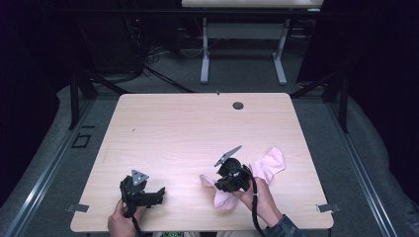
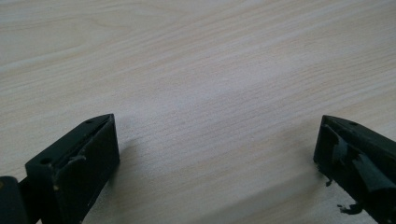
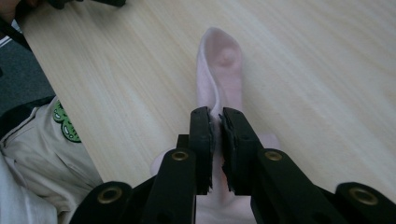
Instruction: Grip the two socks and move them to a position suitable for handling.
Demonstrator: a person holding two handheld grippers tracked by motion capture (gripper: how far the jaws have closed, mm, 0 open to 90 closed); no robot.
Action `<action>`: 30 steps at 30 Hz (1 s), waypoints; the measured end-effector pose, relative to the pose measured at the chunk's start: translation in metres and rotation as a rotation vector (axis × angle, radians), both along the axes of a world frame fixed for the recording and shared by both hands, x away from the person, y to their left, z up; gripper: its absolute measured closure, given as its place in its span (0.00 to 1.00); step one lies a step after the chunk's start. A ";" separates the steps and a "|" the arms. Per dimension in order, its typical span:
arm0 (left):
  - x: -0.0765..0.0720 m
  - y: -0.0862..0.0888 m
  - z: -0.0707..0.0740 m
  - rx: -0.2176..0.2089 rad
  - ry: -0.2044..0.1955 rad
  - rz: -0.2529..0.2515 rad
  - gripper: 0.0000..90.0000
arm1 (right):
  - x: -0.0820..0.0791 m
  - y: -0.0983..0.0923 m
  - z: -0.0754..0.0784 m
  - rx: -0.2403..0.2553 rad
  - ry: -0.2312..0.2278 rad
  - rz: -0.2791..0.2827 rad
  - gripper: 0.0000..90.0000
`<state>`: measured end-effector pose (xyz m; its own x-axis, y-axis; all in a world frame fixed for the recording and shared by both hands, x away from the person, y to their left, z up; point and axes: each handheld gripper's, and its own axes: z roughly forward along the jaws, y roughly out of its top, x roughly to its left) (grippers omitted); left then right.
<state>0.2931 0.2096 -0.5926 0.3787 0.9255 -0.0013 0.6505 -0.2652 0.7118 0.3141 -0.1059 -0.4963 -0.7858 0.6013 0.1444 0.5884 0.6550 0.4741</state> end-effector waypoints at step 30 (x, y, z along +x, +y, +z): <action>0.000 0.000 0.000 0.000 0.000 0.000 0.00 | 0.023 -0.050 0.002 -0.021 -0.003 -0.093 0.00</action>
<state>0.2930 0.2096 -0.5925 0.3786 0.9256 -0.0015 0.6508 -0.2650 0.7115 0.3366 -0.1558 -0.4946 -0.7269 0.6745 0.1290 0.6456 0.6073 0.4630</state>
